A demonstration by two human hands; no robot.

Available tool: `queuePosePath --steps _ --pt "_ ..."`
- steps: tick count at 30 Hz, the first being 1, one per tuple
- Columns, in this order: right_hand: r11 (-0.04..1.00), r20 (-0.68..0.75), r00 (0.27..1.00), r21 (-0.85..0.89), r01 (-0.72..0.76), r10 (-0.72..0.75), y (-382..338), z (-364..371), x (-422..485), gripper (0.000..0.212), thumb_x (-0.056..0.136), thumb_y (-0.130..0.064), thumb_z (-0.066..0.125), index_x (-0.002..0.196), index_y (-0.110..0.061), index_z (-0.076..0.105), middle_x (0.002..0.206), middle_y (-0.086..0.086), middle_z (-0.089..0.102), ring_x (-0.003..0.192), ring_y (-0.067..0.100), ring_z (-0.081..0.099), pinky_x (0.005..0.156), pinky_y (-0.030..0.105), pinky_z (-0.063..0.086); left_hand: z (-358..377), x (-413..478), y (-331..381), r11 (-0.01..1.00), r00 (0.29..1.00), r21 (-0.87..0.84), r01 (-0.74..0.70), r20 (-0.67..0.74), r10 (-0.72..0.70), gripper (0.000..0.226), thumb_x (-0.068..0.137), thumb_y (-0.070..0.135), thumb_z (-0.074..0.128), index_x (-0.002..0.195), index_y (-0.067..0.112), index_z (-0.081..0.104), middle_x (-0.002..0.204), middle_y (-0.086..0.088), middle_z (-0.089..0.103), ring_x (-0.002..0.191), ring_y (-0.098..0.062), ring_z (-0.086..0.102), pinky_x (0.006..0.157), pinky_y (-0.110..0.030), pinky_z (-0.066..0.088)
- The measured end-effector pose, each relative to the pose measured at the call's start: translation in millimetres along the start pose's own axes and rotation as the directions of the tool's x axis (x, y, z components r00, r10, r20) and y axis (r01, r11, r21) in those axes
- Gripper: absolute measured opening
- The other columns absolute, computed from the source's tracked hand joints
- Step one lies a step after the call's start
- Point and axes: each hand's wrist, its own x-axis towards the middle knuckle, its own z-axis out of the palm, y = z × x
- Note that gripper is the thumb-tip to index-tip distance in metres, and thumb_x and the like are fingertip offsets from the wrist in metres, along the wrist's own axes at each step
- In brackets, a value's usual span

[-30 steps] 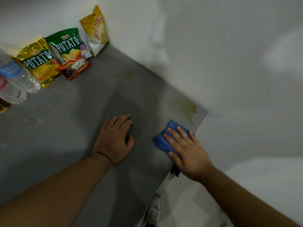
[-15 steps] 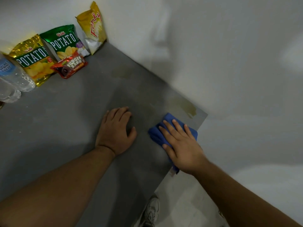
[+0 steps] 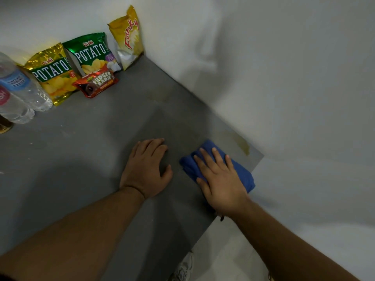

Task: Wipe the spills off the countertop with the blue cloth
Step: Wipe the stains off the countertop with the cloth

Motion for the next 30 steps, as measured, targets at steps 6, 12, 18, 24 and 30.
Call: queuePosePath --steps 6,12,18,24,30 --pt "0.995 -0.086 0.991 0.003 -0.101 0.101 48 6 -48 0.060 0.108 -0.053 0.018 0.164 -0.032 0.014 0.172 -0.009 0.010 0.159 0.012 -0.003 0.128 0.051 0.008 -2 1 2 1.000 1.000 -0.017 -0.006 -0.020 0.006 0.052 0.083 0.042 0.062 0.127 0.015 0.062 0.147 -0.005 0.054 0.135 -0.033 0.049 0.115 -0.053 0.036" --pt "0.967 -0.090 0.963 0.024 -0.252 0.253 70 -6 -18 0.063 0.103 -0.054 0.012 0.161 -0.030 0.002 0.172 -0.003 0.002 0.158 0.020 -0.007 0.127 0.044 -0.004 -2 1 3 1.000 1.000 -0.010 -0.006 -0.024 0.005 0.053 0.083 0.043 0.062 0.128 0.016 0.062 0.148 -0.004 0.054 0.136 -0.032 0.048 0.117 -0.053 0.034" --pt "0.978 -0.067 0.976 0.025 -0.206 0.208 54 -17 17 0.062 0.108 -0.047 0.019 0.165 -0.026 0.009 0.173 -0.001 0.001 0.158 0.026 -0.009 0.127 0.047 -0.005 -1 1 4 1.000 0.999 -0.009 -0.014 -0.036 0.014 0.053 0.083 0.040 0.064 0.128 0.012 0.063 0.147 -0.007 0.055 0.134 -0.035 0.049 0.115 -0.055 0.036" --pt "1.000 0.025 0.999 0.005 0.031 -0.031 51 -8 -6 0.064 0.104 -0.059 0.008 0.162 -0.036 -0.002 0.170 -0.012 -0.011 0.155 0.012 -0.022 0.128 0.044 -0.008 0 1 3 1.000 0.999 -0.001 -0.020 -0.050 0.020 0.053 0.081 0.040 0.065 0.127 0.011 0.064 0.145 -0.008 0.057 0.132 -0.036 0.051 0.114 -0.056 0.038" --pt "0.998 -0.076 0.997 0.065 -0.029 0.034 86 -13 -22 0.059 0.107 -0.053 0.021 0.162 -0.032 0.019 0.170 -0.010 0.010 0.159 0.012 -0.001 0.129 0.047 0.008 1 1 1 1.000 0.998 -0.005 -0.025 -0.059 0.025 0.052 0.080 0.040 0.066 0.125 0.013 0.064 0.144 -0.007 0.057 0.131 -0.036 0.051 0.113 -0.055 0.038"
